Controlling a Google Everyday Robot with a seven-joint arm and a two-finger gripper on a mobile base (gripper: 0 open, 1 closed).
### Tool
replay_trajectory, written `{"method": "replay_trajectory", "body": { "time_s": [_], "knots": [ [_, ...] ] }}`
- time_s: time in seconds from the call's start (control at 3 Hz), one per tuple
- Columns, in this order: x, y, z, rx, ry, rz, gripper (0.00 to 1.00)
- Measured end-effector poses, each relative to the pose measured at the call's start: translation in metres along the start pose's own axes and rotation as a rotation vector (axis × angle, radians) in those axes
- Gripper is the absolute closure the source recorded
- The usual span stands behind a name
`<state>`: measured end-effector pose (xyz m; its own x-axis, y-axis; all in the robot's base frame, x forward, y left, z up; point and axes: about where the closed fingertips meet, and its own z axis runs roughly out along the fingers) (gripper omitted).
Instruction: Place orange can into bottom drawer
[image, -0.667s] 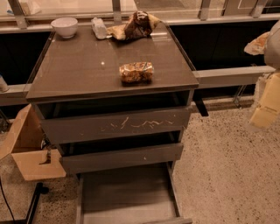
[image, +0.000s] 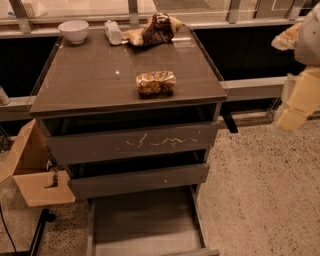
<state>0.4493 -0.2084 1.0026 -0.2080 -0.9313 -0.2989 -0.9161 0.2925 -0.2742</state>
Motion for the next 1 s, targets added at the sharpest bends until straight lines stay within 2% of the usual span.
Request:
{"method": "replay_trajectory", "body": {
  "time_s": [0.67,1.0],
  "knots": [
    [-0.040,-0.039,0.005,0.032,-0.062,-0.078,0.00],
    [-0.077,-0.064,0.027,0.039,-0.081,-0.131,0.00]
  ]
}}
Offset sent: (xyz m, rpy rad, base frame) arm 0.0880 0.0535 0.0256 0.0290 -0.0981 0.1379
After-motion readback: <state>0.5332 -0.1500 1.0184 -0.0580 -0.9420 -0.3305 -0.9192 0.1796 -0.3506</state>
